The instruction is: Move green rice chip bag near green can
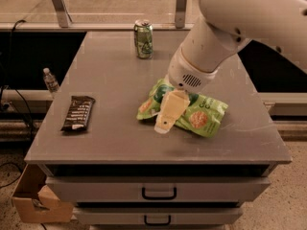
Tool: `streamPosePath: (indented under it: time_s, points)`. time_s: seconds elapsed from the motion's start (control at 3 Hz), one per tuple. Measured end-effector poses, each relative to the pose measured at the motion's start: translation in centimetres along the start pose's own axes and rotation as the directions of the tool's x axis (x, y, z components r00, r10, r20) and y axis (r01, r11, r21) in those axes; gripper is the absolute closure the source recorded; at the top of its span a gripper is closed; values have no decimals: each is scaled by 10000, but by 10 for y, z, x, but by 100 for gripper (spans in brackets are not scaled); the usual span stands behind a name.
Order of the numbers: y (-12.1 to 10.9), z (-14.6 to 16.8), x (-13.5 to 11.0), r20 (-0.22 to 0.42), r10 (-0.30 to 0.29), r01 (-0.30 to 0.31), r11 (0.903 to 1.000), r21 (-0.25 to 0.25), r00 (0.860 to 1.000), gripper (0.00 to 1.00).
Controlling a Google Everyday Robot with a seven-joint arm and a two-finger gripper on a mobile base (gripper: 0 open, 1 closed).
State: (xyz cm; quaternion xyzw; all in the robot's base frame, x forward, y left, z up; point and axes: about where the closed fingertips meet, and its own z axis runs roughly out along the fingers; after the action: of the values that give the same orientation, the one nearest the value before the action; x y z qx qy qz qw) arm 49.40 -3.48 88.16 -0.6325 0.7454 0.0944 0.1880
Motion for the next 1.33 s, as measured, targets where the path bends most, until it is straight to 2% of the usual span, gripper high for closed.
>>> streamPosePath:
  time_s: [0.67,1.0,1.33]
  points:
    - [-1,15,7,30,119,-119,9997,-211,9999,64]
    - [-3,16,12,66,85,-84,9999,-144,9999,87]
    - [-15,3,13,74,-133,131,9995,273,9999,100]
